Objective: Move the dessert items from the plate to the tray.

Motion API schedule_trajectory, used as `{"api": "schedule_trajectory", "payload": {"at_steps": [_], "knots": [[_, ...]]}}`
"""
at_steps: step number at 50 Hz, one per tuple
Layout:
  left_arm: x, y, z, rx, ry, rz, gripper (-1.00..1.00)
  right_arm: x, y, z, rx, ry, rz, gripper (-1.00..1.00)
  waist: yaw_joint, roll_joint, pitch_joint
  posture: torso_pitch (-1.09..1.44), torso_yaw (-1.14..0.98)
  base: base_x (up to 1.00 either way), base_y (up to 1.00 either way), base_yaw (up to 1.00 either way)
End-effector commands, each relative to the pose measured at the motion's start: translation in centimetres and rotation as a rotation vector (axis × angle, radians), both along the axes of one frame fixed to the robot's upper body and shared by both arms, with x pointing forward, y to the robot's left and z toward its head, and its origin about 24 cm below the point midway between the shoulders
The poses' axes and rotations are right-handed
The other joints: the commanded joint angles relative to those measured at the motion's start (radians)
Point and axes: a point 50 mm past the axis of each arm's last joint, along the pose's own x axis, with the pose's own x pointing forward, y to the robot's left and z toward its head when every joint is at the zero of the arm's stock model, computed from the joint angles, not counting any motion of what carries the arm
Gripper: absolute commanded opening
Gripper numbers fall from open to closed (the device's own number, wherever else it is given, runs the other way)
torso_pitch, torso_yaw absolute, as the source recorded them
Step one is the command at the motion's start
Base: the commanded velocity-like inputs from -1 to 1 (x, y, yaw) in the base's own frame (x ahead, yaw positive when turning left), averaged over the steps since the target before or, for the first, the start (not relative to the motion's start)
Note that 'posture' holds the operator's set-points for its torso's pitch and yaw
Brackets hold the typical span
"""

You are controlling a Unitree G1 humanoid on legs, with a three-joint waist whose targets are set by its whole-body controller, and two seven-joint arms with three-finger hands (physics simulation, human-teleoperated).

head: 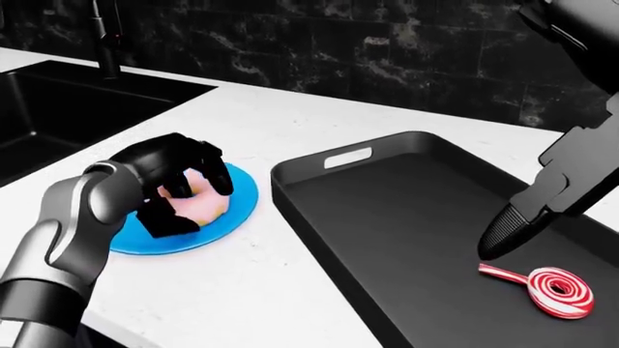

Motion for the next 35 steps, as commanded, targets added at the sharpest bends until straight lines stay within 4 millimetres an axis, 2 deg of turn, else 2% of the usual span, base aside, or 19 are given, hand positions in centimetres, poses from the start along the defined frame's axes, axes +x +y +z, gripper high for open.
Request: {"api": "schedule_trajectory", "payload": {"at_steps": [1, 5, 11, 12, 14, 15, 18, 23, 28, 34, 35], "knots": [[0.4, 0.0, 1.5, 0.011, -0.045, -0.004, -0.25, -0.3, -0.1, 0.9, -0.001, -0.053, -0.018, 1.0, 0.001, -0.003, -0.005, -0.41, 0.49, 0.0, 0.0, 0.0], [0.3, 0.0, 1.3, 0.013, -0.046, -0.004, -0.33, -0.2, -0.2, 0.8, 0.0, -0.054, -0.019, 1.0, 0.0, -0.002, -0.006, -0.41, 0.49, 0.0, 0.0, 0.0], [0.5, 0.1, 3.3, -0.005, -0.1, -0.006, -0.37, -0.3, -0.2, 1.0, 0.0, -0.056, -0.019, 1.0, -0.002, -0.003, -0.006, -0.41, 0.49, 0.0, 0.0, 0.0], [0.1, -0.9, 10.0, -0.035, -0.216, -0.048, -0.68, -0.9, -0.6, 2.2, 0.002, -0.074, -0.027, 1.0, -0.002, -0.003, -0.006, -0.41, 0.49, 0.0, 0.0, 0.0], [-0.5, -1.4, 11.6, -0.042, -0.237, -0.06, -0.95, -1.2, -0.8, 2.6, 0.002, -0.079, -0.03, 1.0, 0.0, -0.008, 0.001, -0.41, 0.49, 0.0, 0.0, 0.0], [-0.6, -1.4, 11.8, -0.044, -0.24, -0.061, -0.98, -1.2, -0.8, 2.6, 0.003, -0.08, -0.031, 1.0, 0.002, -0.011, 0.007, -0.41, 0.49, 0.0, 0.0, 0.0], [-1.0, -1.9, 13.2, -0.057, -0.255, -0.078, -1.0, -1.3, -1.0, 2.8, 0.002, -0.083, -0.034, 1.0, 0.005, -0.018, 0.016, -0.41, 0.49, 0.0, 0.0, 0.0], [-2.4, -3.7, 16.0, -0.091, -0.288, -0.129, -1.0, -1.6, -1.1, 3.5, 0.004, -0.091, -0.037, 1.0, 0.012, -0.014, 0.011, -0.41, 0.49, 0.0, 0.0, 0.0], [-3.4, -5.6, 17.1, -0.114, -0.297, -0.183, -1.0, -1.9, -1.4, 4.0, 0.006, -0.099, -0.041, 1.0, 0.019, -0.018, 0.016, -0.41, 0.49, 0.0, 0.0, 0.0], [-5.2, -9.4, 18.1, -0.141, -0.307, -0.28, -1.0, -2.2, -1.9, 4.6, 0.01, -0.108, -0.05, 1.0, 0.027, -0.028, 0.024, -0.41, 0.49, 0.0, 0.0, 0.0], [-5.8, -11.0, 18.0, -0.144, -0.305, -0.313, -1.0, -2.3, -2.0, 4.8, 0.012, -0.111, -0.051, 1.0, 0.028, -0.03, 0.026, -0.41, 0.49, 0.0, 0.0, 0.0]]}}
